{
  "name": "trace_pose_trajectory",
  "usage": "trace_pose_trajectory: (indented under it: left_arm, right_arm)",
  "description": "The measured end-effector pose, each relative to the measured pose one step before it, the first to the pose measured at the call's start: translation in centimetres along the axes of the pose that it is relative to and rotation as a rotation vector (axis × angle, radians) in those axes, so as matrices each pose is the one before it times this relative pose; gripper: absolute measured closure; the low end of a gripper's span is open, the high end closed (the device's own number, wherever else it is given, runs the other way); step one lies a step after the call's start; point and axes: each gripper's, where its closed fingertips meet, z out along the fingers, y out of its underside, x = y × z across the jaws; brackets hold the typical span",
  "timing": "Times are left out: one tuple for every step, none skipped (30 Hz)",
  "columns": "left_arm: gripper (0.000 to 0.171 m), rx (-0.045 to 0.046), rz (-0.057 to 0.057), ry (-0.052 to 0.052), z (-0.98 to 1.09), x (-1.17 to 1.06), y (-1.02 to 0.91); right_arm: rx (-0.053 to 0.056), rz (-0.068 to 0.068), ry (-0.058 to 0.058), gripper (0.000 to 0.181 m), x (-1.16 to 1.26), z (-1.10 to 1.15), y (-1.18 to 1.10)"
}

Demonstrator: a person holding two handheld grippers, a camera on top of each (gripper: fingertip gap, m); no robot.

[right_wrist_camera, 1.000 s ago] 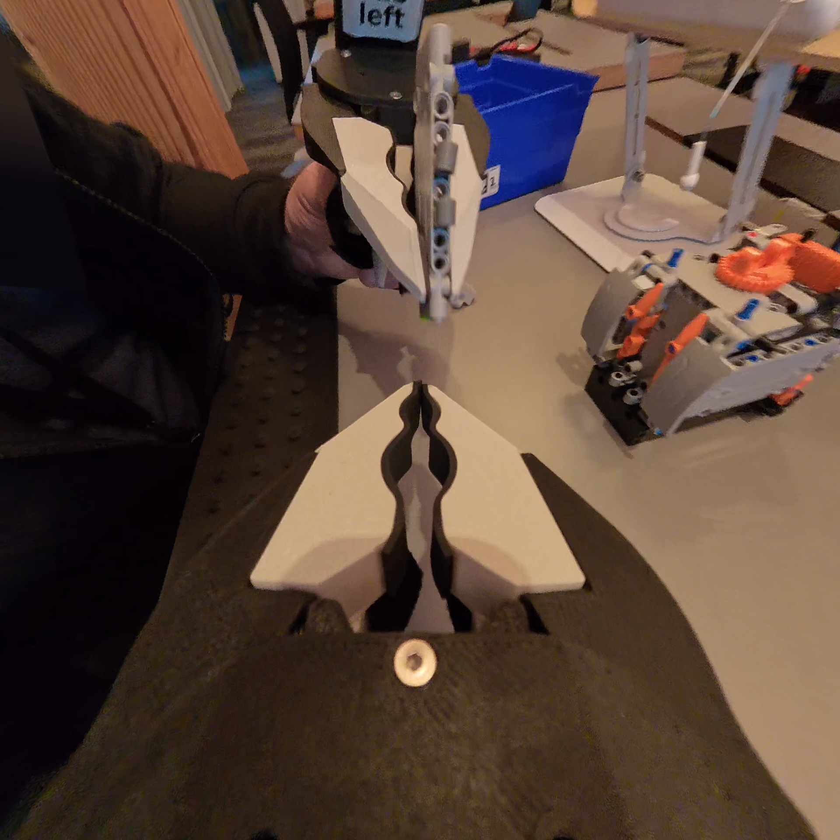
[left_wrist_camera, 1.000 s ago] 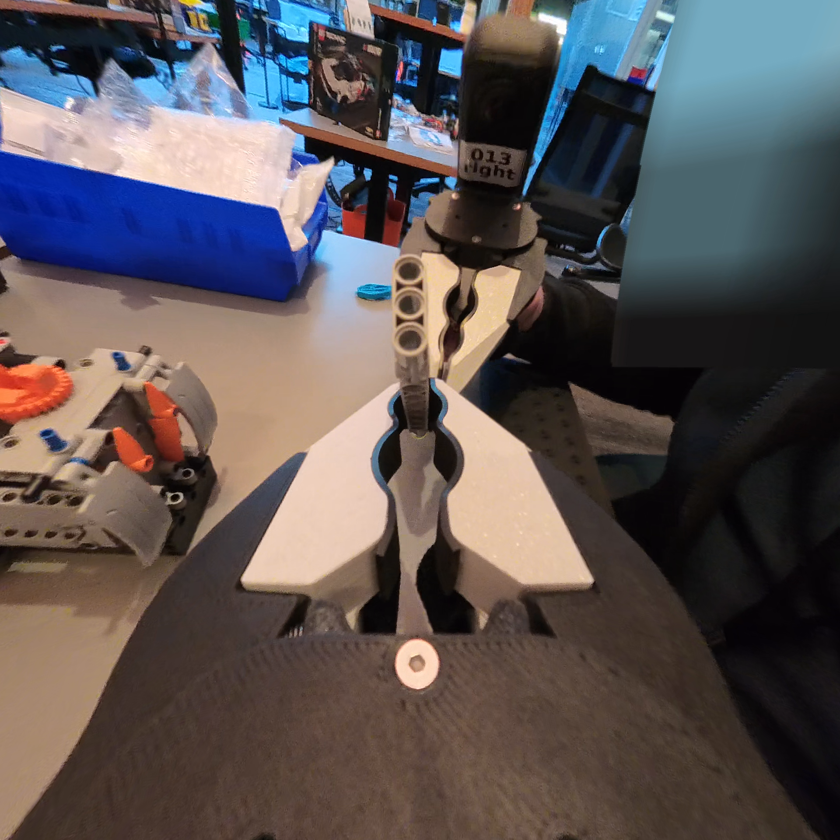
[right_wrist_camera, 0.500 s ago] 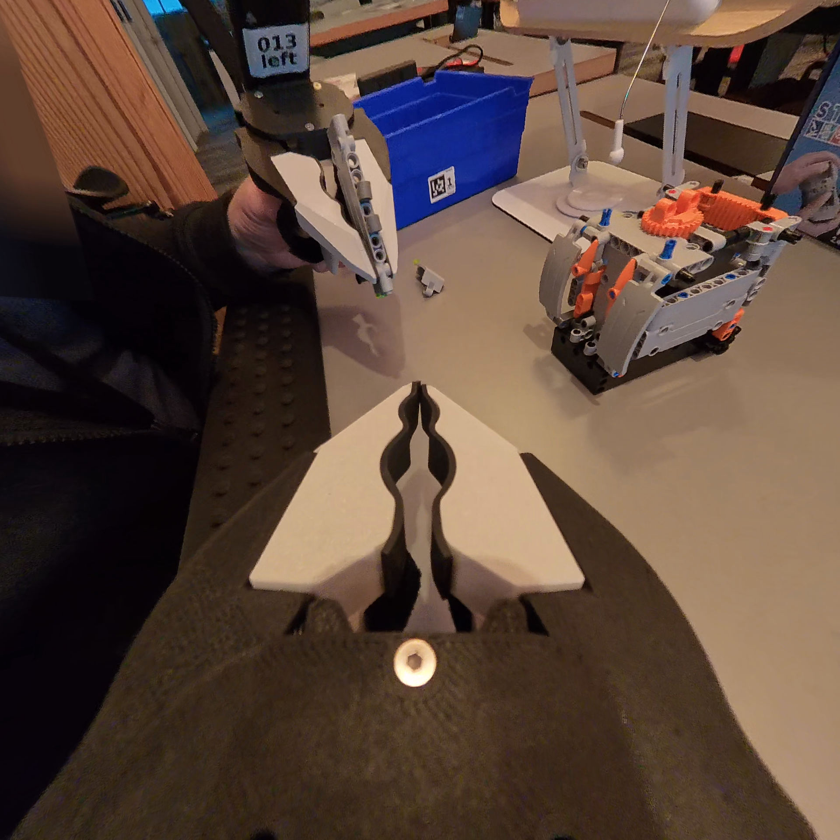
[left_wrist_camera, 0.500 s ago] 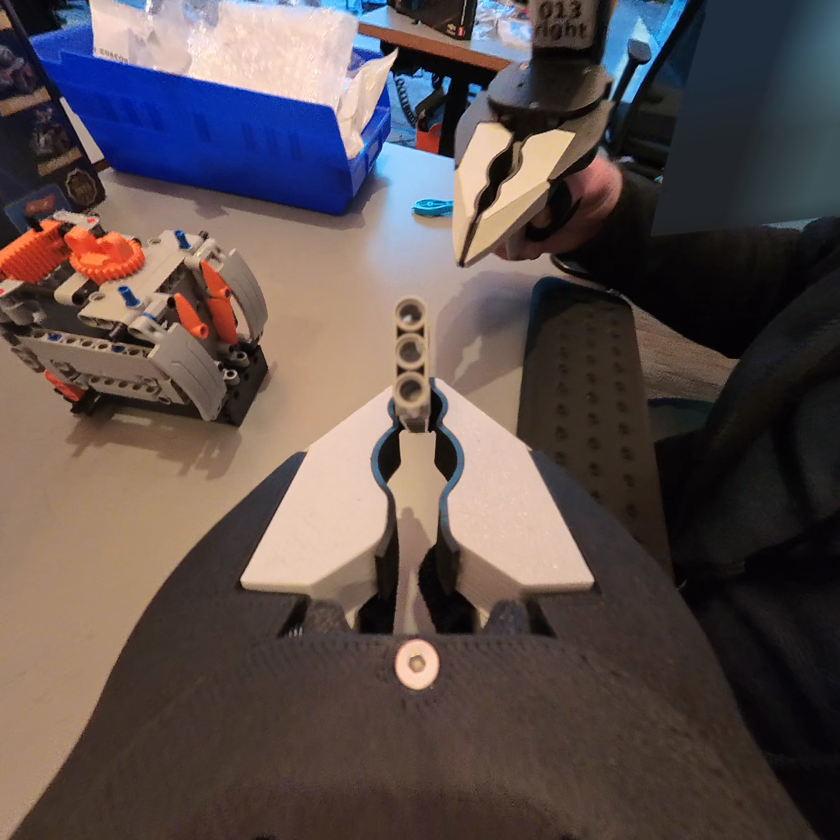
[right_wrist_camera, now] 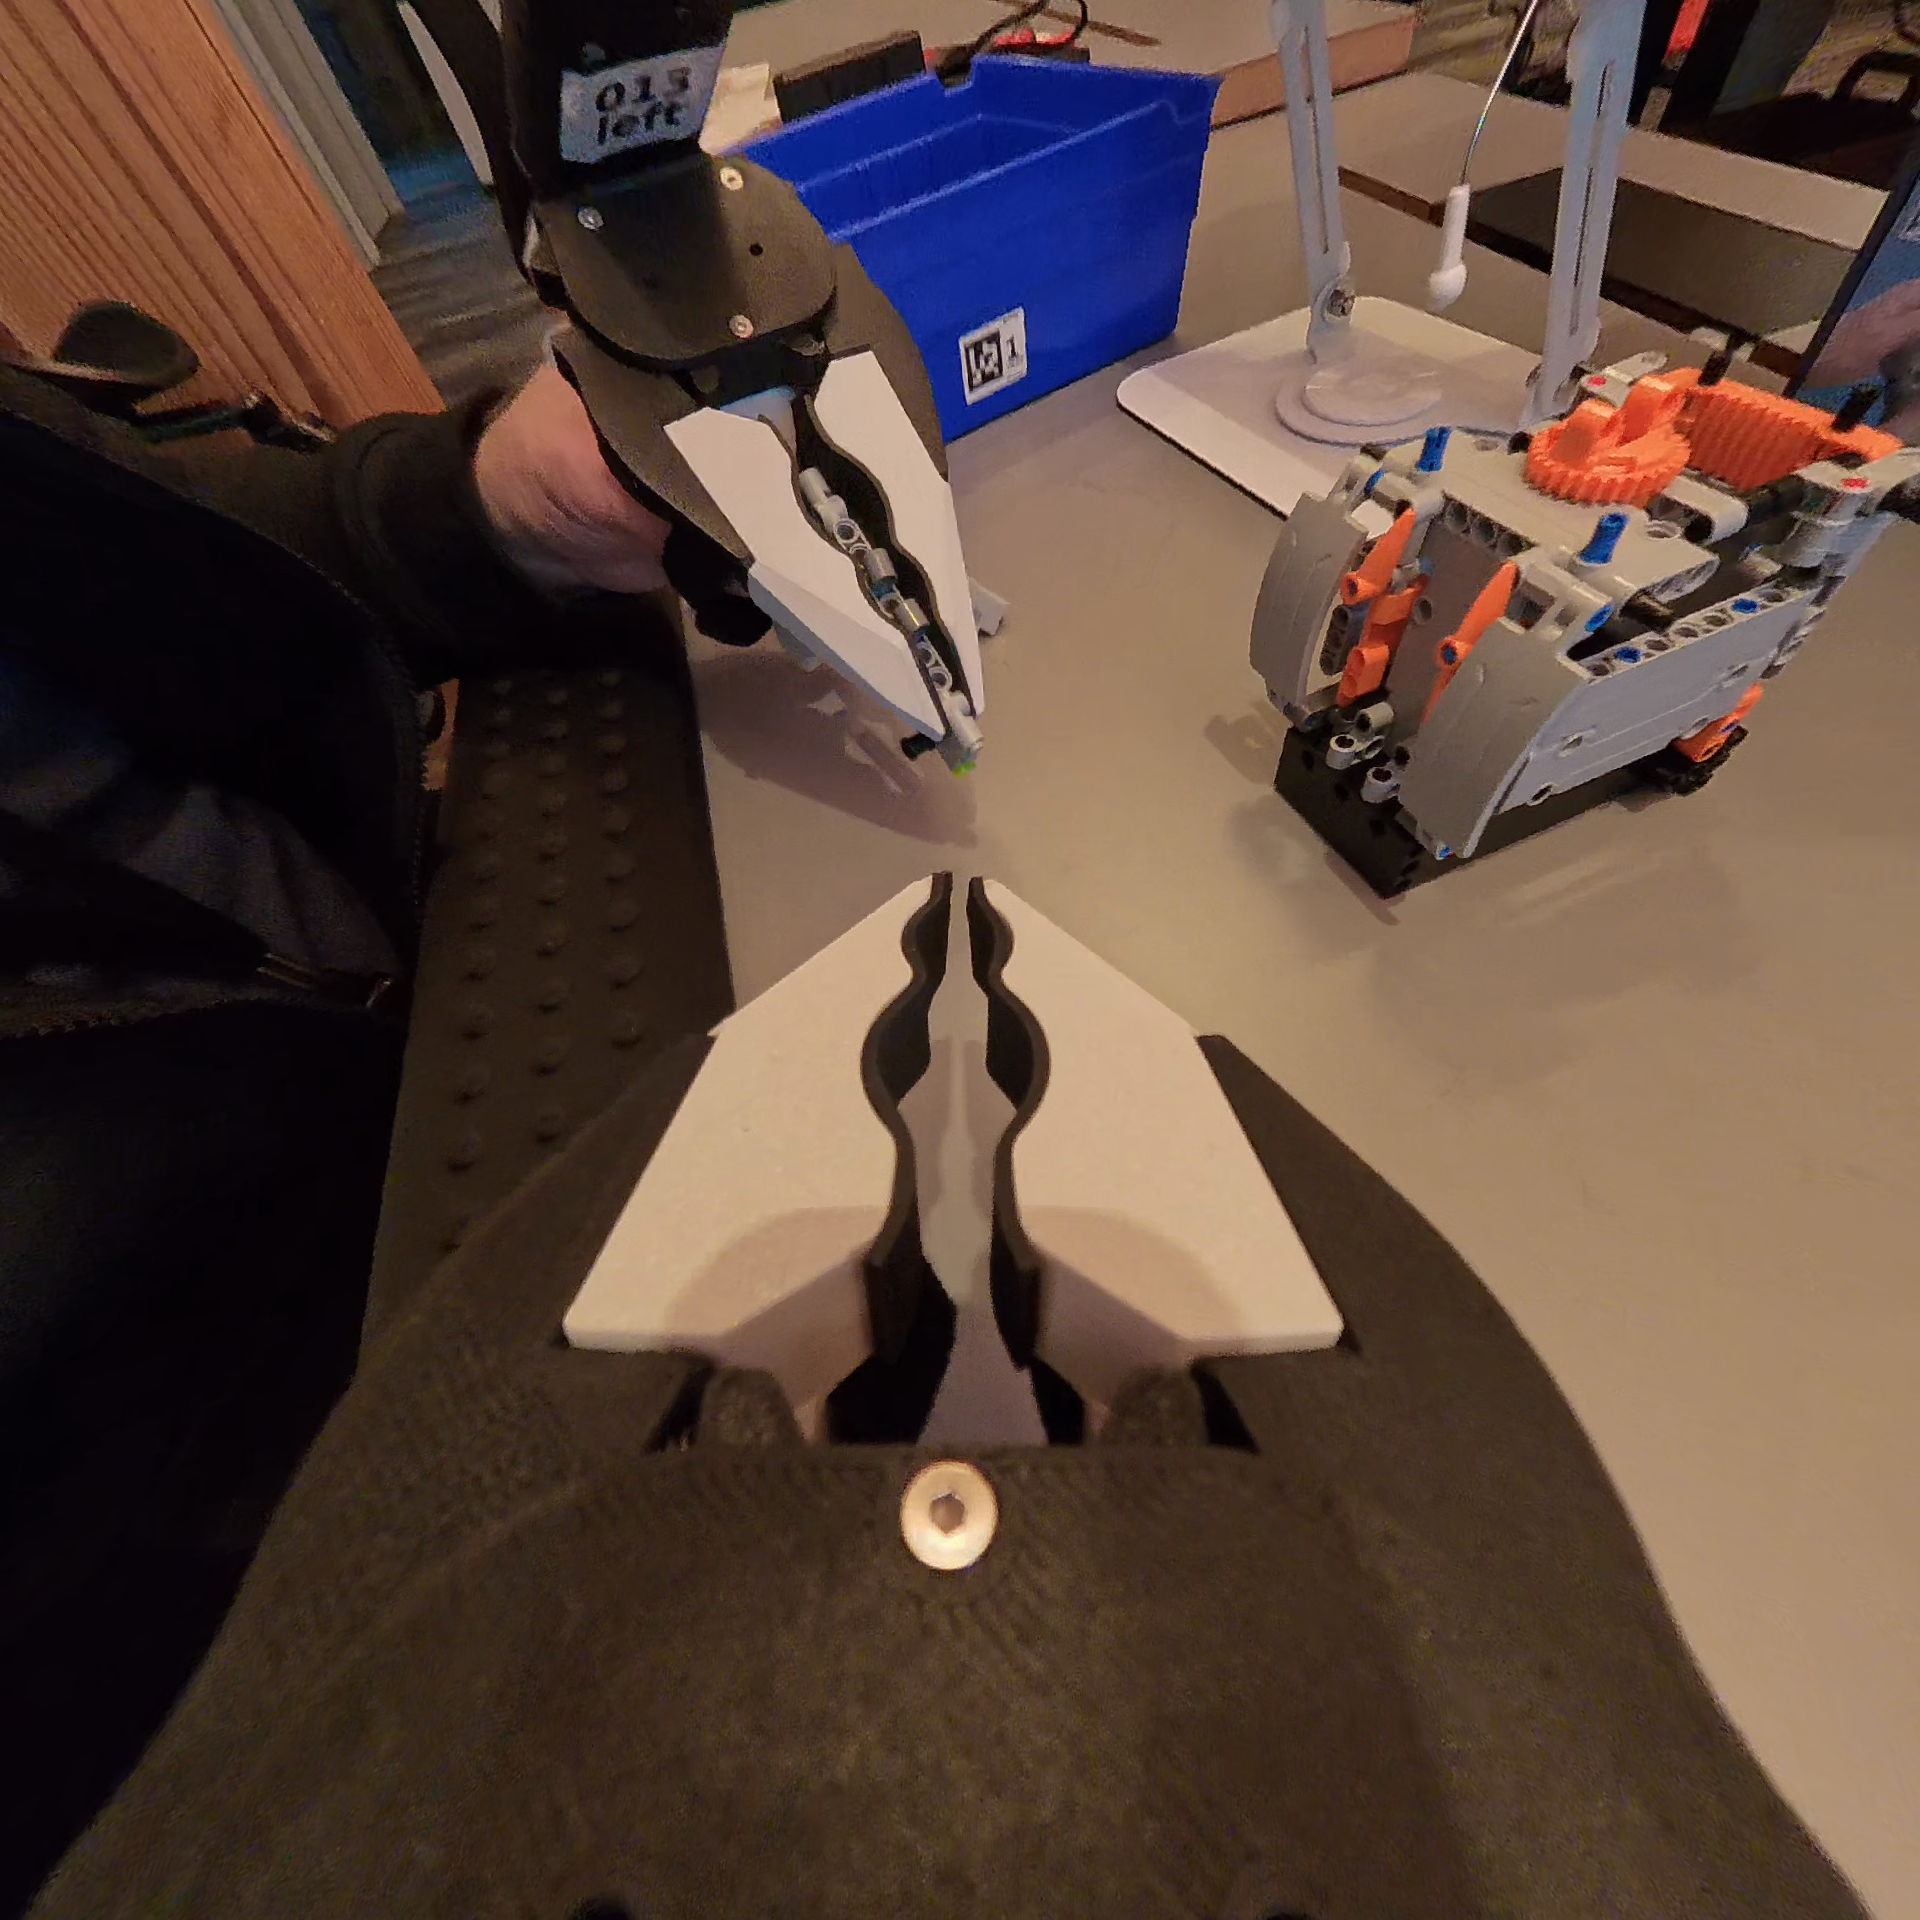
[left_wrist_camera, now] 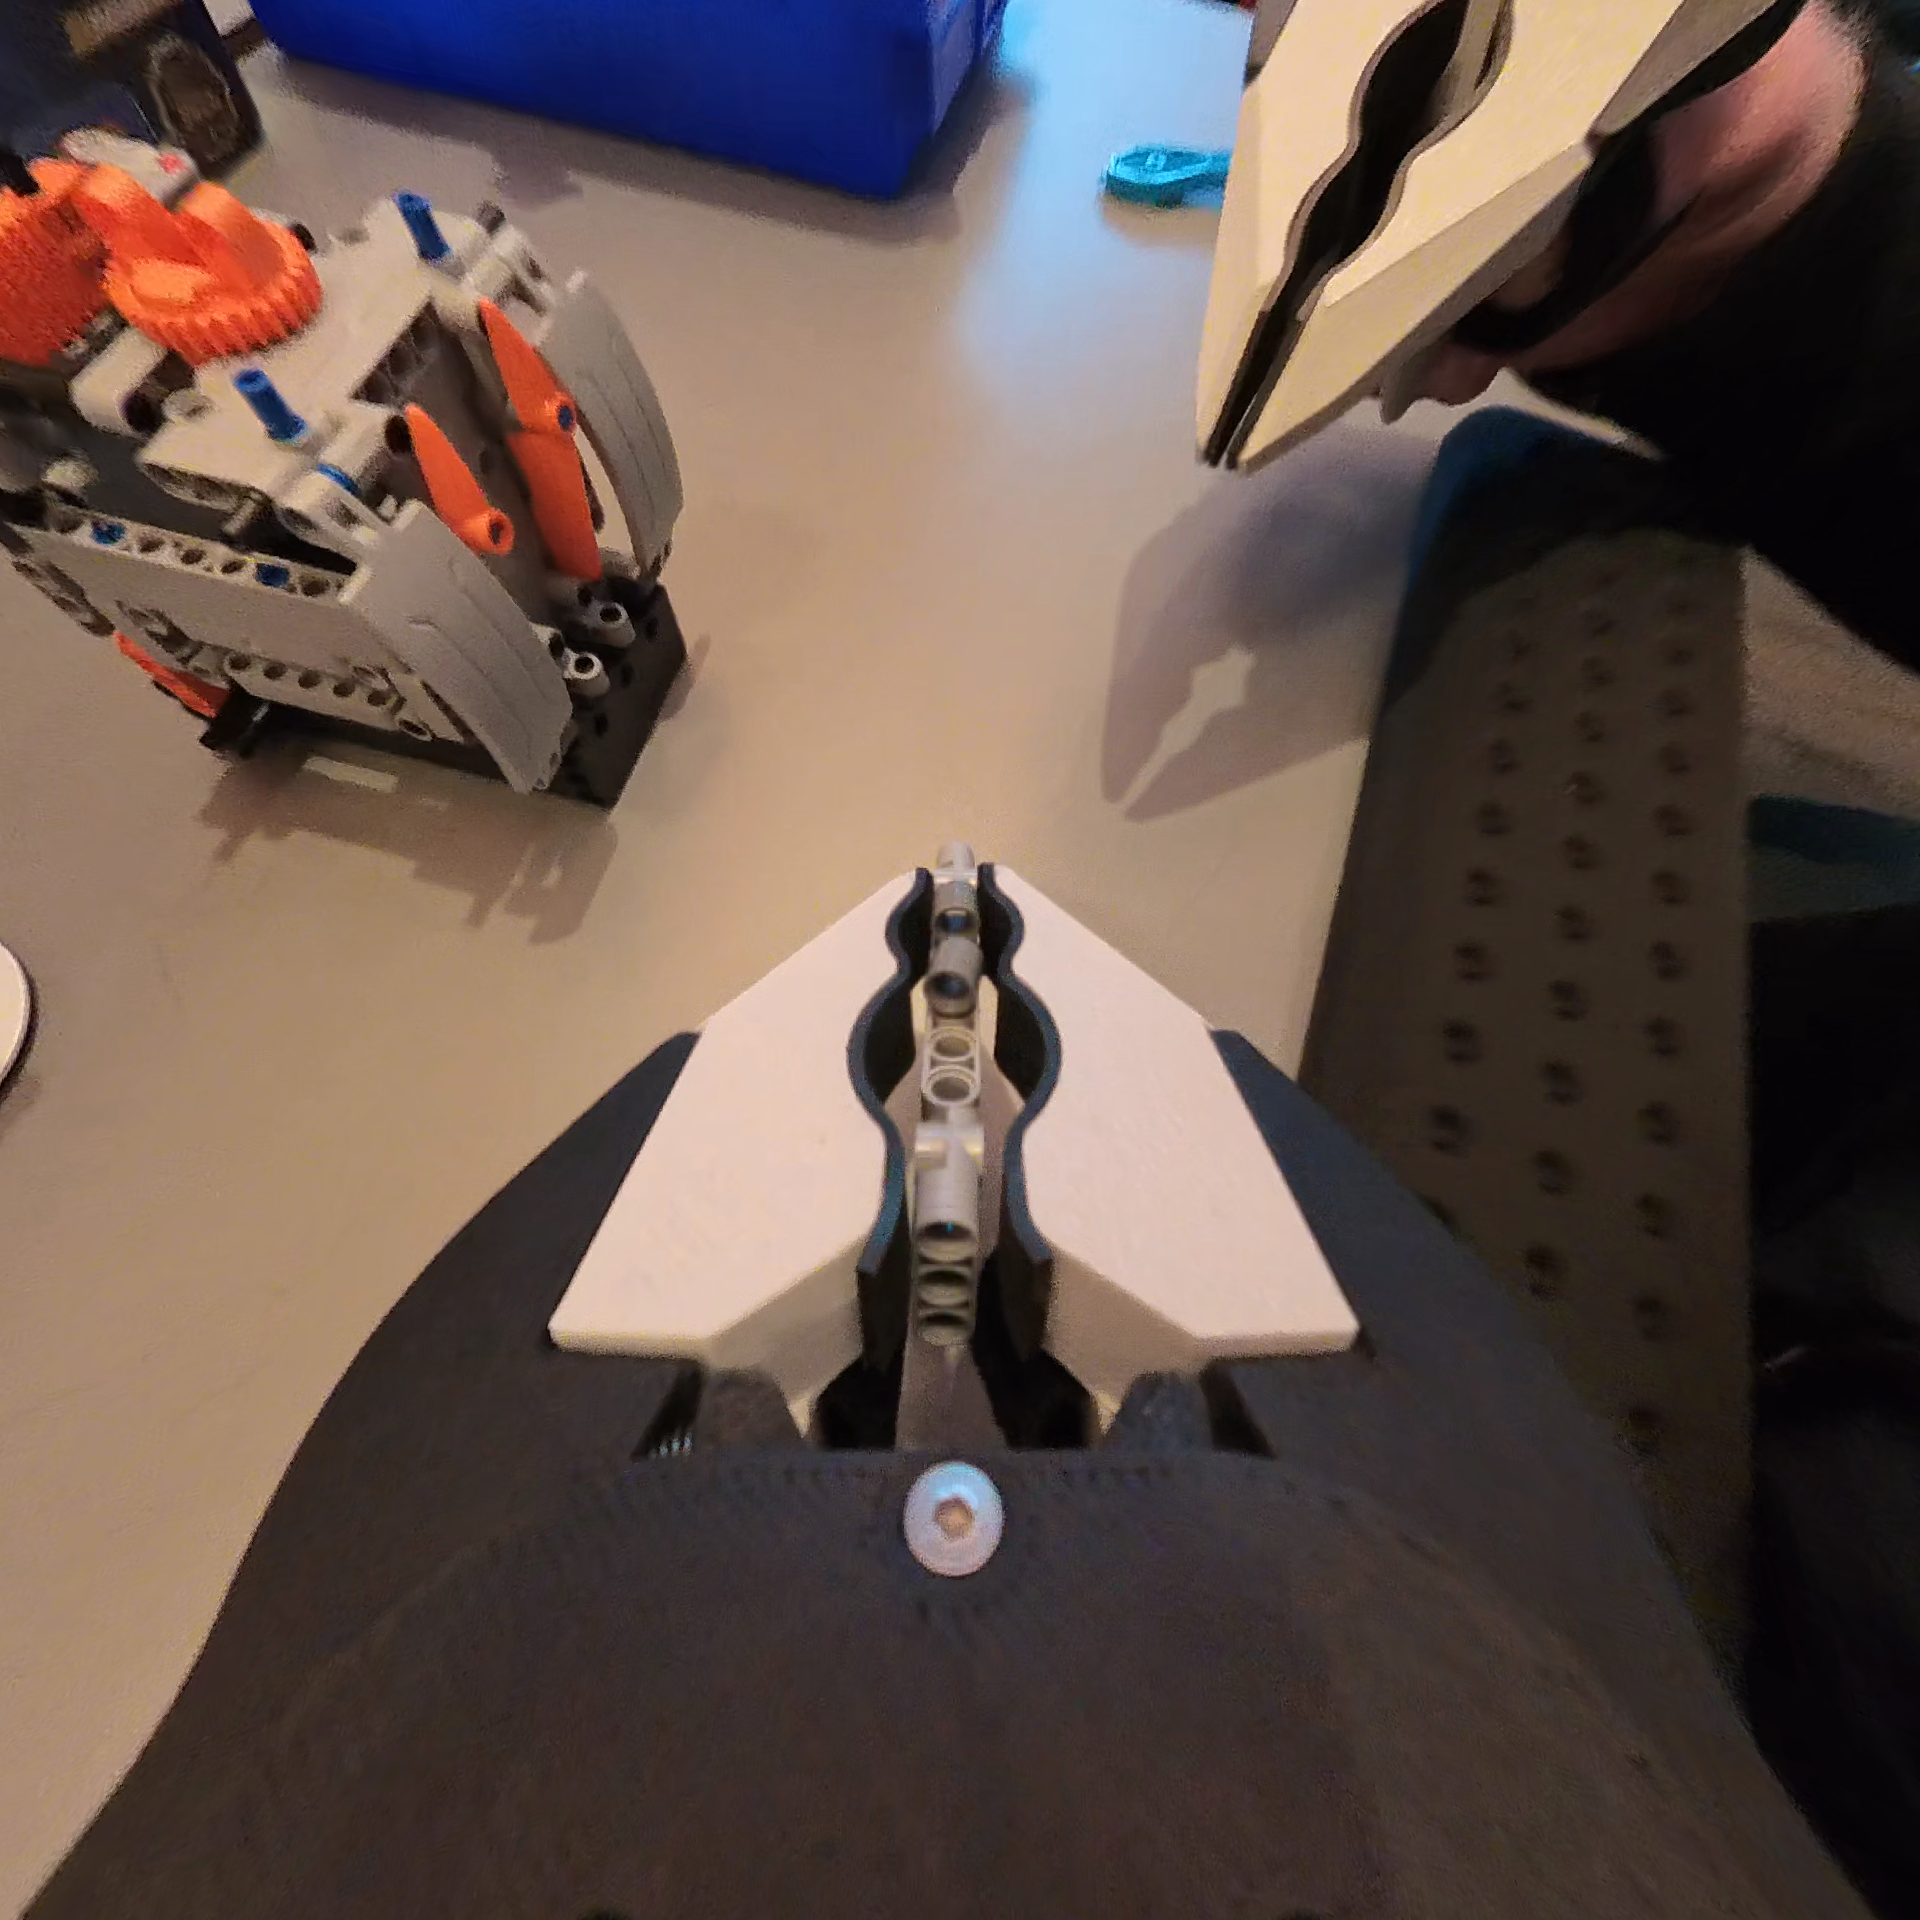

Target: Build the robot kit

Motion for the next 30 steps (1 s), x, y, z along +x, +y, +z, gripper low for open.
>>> trace_pose_trajectory:
  left_arm:
    - [0.165,-0.02584,0.005,-0.0019,0.47,0.056,0.27]
    - [0.165,-0.03104,0.016,-0.01,0.439,-0.009,0.324]
    - [0.165,-0.0281,0.0159,-0.0211,0.37,-0.197,0.282]
    - [0.165,-0.02298,0.0082,-0.0119,0.346,-0.104,0.266]
    - [0.165,-0.02481,0.0003,0.0102,0.412,0.162,0.355]
    - [0.162,-0.02198,-0.0095,0.0099,0.431,0.115,0.368]
    - [0.161,-0.01445,-0.0087,-0.0002,0.267,-0.011,0.257]
    - [0.159,-0.00909,-0.0003,0.0019,0.084,0.084,0.108]
    - [0.157,-0.00299,0.0047,-0.0004,0.002,0.063,0.009]
    - [0.155,-0.00661,0.0041,-0.0107,-0.015,-0.151,0.117]
    - [0.152,-0.00838,0.0017,-0.0152,-0.123,-0.293,0.194]
    - [0.15,0.01293,-0.0029,-0.0051,-0.329,-0.156,-0.088]
    - [0.148,0.02702,-0.0067,0.0029,-0.579,-0.008,-0.34]
    - [0.147,0.03274,-0.0021,-0.0079,-0.786,-0.117,-0.44]
    - [0.145,0.02962,0.0056,-0.0207,-0.911,-0.316,-0.349]
    - [0.143,0.02391,0.0046,-0.0306,-1.062,-0.509,-0.221]
    - [0.143,0.02871,-0.0031,-0.0269,-1.211,-0.51,-0.201]
    - [0.142,0.02628,-0.0134,-0.0174,-1.299,-0.397,-0.121]
    - [0.14,0.01794,-0.0167,-0.0237,-1.311,-0.5,0.021]
    - [0.141,0.0144,-0.0119,-0.0331,-1.307,-0.63,0.077]
    - [0.141,0.00718,-0.009,-0.0321,-1.238,-0.603,0.157]
    - [0.14,-0.00382,-0.007,-0.0309,-1.151,-0.563,0.284]
    - [0.141,-0.00594,-0.0037,-0.0316,-1.045,-0.492,0.346]
    - [0.142,-0.00621,-0.0039,-0.0295,-0.878,-0.409,0.393]
    - [0.142,-0.00511,-0.0046,-0.0166,-0.663,-0.147,0.44]
    - [0.143,-0.00669,-0.0062,-0.0002,-0.407,0.176,0.478]
    - [0.143,-0.01382,-0.0028,-0.0033,-0.196,0.237,0.605]
    - [0.143,-0.01397,0.0046,-0.014,-0.052,0.166,0.626]
    - [0.143,-0.01785,0.0088,-0.0109,0.094,0.199,0.697]
    - [0.141,-0.03731,0.0089,-0.0254,0.17,-0.154,0.992]
  right_arm:
    - [-0.0192,-0.0029,0.0053,0.18,0.055,0.351,0.302]
    - [-0.0223,-0.0073,0.0078,0.18,0.069,0.33,0.343]
    - [-0.0207,-0.0089,0.0118,0.18,0.113,0.264,0.335]
    - [-0.0161,-0.0051,0.0102,0.18,0.088,0.185,0.258]
    - [-0.0093,0.0003,0.0073,0.18,0.055,0.127,0.162]
    - [-0.0059,0.005,0.0053,0.181,0.055,0.089,0.137]
    - [-0.0073,0.0031,0.0011,0.181,-0.008,0.097,0.171]
    - [-0.0088,-0.003,0.0036,0.181,-0.012,0.077,0.184]
    - [-0.008,-0.0054,0.0086,0.181,0.042,0.059,0.154]
    - [-0.0055,-0.0027,0.0075,0.181,0.047,0.033,0.115]
    - [-0.005,0.0014,0.0064,0.181,0.061,0.037,0.1]
    - [-0.0043,0.0012,0.0067,0.181,0.056,-0.004,0.072]
    - [0.0005,0.0002,0.009,0.181,0.086,-0.035,-0.004]
    - [0.0047,0.0031,0.0054,0.18,0.037,-0.072,-0.084]
    - [0.0076,0.0032,0.0013,0.18,-0.04,-0.075,-0.121]
    - [0.0041,0.0017,0.004,0.179,-0.024,-0.07,-0.075]
    - [0.0003,0.0005,0.0089,0.179,0.042,-0.048,-0.014]
    - [-0.0015,0.0007,0.0084,0.177,0.019,-0.036,-0.002]
    - [0.0001,0.0013,0.0073,0.177,0.01,-0.043,-0.038]
    - [0.0015,0.0009,0.0048,0.176,-0.047,-0.038,-0.099]
    - [0.0026,0.0012,0.0019,0.176,-0.1,-0.007,-0.173]
    - [0.0041,-0.0016,-0.0026,0.175,-0.185,0.052,-0.24]
    - [0.0025,-0.0041,-0.0003,0.174,-0.146,0.107,-0.265]
    - [0.0017,-0.0069,0.0054,0.173,-0.039,0.17,-0.235]
    - [0.0052,-0.0099,0.01,0.173,0.094,0.232,-0.208]
    - [0.001,-0.0025,0.0068,0.173,0.139,0.287,-0.078]
    - [-0.008,0.0054,0.0015,0.172,0.128,0.35,0.076]
    - [-0.0082,0.0001,0.0071,0.17,0.231,0.336,0.139]
    - [-0.0075,-0.0066,0.0126,0.17,0.315,0.327,0.216]
    - [-0.0116,-0.0013,0.007,0.167,0.257,0.306,0.3]
